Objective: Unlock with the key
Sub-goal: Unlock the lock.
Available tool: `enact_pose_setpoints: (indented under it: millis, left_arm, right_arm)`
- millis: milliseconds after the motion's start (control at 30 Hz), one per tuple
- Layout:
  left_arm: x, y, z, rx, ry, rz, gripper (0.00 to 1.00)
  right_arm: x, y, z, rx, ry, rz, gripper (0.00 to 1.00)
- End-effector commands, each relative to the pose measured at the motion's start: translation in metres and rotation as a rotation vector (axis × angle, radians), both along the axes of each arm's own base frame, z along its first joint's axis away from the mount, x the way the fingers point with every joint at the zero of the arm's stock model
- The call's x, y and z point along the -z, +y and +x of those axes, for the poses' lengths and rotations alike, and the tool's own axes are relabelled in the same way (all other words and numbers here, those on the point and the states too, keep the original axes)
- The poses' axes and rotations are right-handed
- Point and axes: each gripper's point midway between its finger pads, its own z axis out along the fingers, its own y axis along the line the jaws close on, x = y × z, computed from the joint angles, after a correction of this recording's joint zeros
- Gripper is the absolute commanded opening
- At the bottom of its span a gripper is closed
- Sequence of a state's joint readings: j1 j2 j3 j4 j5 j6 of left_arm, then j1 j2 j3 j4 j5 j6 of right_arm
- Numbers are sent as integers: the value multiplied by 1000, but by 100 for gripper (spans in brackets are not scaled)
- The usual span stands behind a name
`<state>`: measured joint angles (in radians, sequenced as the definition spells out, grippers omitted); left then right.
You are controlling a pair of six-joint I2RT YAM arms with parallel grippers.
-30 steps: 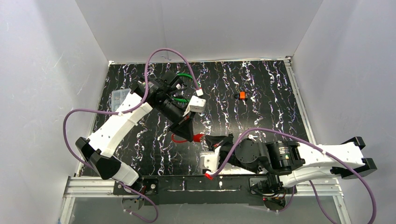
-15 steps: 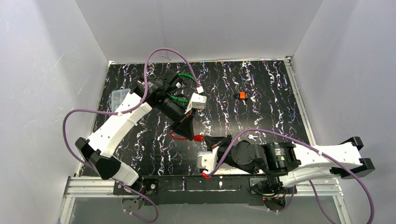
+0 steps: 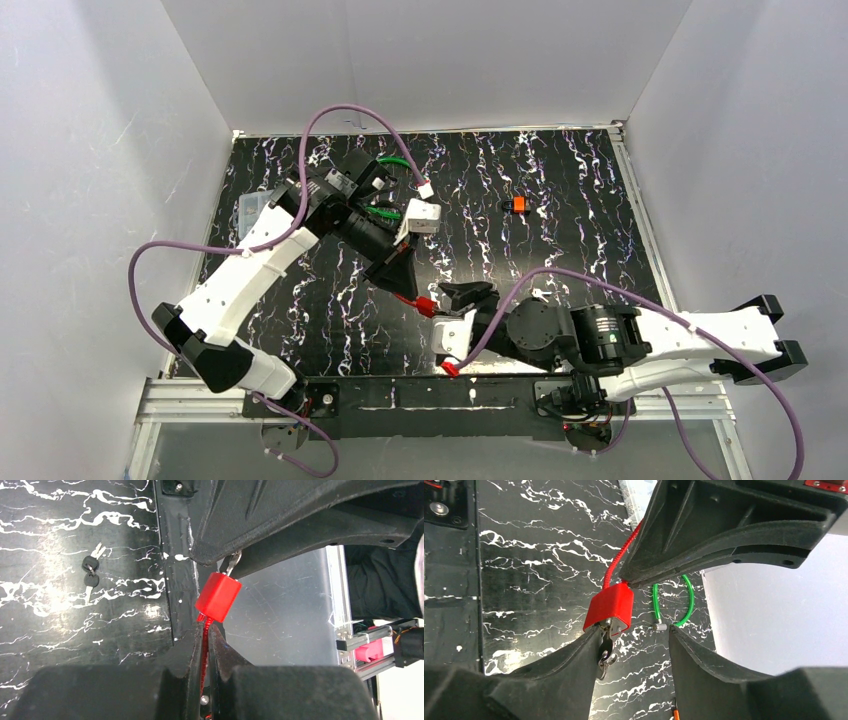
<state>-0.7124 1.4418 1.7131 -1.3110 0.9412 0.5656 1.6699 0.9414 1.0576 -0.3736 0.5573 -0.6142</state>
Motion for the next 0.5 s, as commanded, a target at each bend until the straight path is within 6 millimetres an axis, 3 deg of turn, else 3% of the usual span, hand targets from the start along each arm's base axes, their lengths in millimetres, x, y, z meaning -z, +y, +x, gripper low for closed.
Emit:
enact_pose_setpoints:
  millis: [0,267,467]
  left_arm:
    - [-28,-14,-1,38,-67,-165,0]
    - [-24,-9,3,17,-120,-148,0]
    - [-14,-7,15,-21,-187,-113,0]
  right_arm:
    - [-13,6,-29,-131,113,63,61]
    - [-43,-23,-33,-109,262,182,69]
    - [-40,-34,-43,-108,413,229,71]
